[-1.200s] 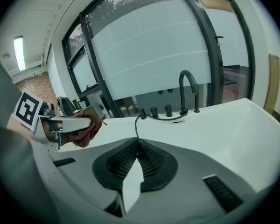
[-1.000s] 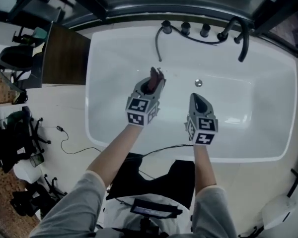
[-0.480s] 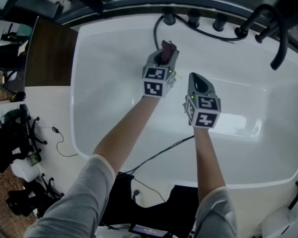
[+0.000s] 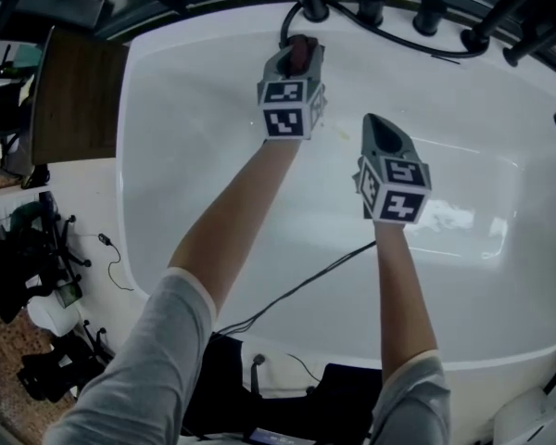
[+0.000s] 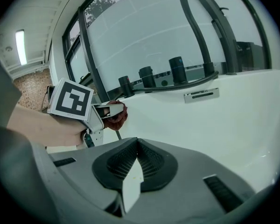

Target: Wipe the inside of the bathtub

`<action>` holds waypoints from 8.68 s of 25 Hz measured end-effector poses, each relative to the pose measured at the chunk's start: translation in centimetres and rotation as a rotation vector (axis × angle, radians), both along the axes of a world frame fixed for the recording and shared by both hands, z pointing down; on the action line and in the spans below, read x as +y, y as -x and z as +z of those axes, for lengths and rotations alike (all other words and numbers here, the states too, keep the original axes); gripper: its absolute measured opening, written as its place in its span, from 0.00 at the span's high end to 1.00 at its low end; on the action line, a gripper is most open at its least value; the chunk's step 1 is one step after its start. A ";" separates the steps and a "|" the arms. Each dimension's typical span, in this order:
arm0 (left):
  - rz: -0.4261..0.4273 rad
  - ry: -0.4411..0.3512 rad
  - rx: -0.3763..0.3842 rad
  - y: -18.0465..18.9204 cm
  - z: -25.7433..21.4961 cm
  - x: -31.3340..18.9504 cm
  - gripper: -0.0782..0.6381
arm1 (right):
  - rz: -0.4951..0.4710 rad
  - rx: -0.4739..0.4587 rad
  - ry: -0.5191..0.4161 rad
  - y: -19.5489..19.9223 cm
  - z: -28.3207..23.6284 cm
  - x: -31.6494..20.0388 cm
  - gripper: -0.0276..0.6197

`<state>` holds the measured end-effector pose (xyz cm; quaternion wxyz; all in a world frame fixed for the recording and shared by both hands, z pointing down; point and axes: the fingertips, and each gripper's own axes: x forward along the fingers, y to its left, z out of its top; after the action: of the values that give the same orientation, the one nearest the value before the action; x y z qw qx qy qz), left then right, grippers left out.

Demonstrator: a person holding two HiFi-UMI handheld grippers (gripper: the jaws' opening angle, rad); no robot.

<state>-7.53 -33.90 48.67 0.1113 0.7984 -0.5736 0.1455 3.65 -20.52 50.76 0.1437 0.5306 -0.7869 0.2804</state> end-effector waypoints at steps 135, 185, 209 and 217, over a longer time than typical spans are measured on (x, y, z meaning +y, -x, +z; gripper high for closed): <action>0.013 0.124 -0.004 2.0 24.5 4.4 0.76 | 0.042 0.058 0.081 0.8 17.1 -0.9 0.95; 0.159 0.370 -0.002 -5.7 35.3 6.7 0.76 | 0.113 0.105 0.121 -3.5 21.1 -0.2 0.95; 0.159 0.556 0.020 -7.3 39.9 13.2 0.76 | 0.174 0.112 0.161 -6.9 22.3 1.9 0.95; 0.256 0.551 -0.009 -11.0 39.9 14.2 0.76 | 0.180 0.114 0.158 -7.4 22.1 1.9 0.95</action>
<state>3.47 -19.72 88.57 0.3018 0.8033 -0.4075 0.3122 11.03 -18.57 72.91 0.2038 0.6010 -0.7022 0.3228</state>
